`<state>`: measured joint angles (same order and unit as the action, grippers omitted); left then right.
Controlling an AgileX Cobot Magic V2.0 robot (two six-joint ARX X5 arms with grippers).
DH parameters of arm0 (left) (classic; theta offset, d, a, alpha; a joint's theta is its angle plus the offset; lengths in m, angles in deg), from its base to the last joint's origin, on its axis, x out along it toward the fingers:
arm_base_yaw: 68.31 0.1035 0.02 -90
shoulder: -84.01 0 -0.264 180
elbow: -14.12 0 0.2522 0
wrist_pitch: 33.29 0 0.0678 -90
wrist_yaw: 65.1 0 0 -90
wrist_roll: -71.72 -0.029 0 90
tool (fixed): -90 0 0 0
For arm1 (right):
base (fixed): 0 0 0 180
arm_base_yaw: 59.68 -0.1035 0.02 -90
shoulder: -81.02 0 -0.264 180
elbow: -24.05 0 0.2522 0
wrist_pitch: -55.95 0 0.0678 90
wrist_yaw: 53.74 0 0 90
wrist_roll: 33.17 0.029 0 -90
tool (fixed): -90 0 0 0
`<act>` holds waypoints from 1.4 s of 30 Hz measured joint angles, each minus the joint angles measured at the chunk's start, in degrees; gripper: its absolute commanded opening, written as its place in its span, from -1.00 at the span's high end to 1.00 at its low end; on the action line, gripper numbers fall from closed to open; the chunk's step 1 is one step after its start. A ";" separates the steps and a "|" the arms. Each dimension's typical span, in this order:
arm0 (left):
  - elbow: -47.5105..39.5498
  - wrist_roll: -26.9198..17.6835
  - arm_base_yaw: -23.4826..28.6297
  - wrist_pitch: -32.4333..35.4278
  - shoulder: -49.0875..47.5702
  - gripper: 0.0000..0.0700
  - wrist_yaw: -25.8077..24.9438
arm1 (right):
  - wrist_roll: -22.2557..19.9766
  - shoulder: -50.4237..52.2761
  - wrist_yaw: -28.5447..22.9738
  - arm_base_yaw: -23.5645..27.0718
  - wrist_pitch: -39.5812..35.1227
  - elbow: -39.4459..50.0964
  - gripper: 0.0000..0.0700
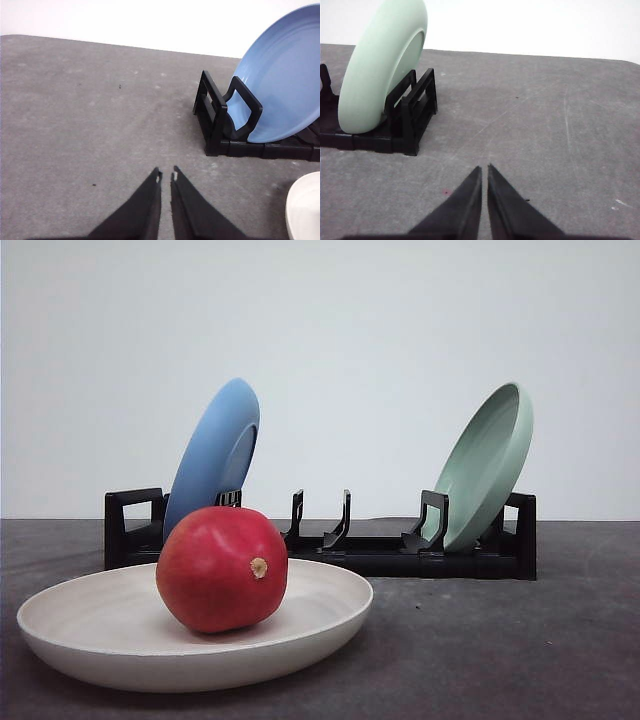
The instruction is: Place pomegranate in white plate
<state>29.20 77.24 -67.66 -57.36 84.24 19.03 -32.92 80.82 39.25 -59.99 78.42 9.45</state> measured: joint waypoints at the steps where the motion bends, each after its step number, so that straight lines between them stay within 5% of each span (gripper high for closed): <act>1: 0.00 0.00 0.00 0.00 0.00 0.96 0.00 | 0.00 0.00 0.00 0.00 0.00 0.00 0.96; 42: 0.00 0.00 0.00 -0.01 0.00 0.96 0.00 | 0.00 0.02 0.00 0.00 0.00 0.00 0.96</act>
<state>29.20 77.24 -67.66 -57.38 84.24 19.03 -32.92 80.83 39.25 -59.99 78.42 9.45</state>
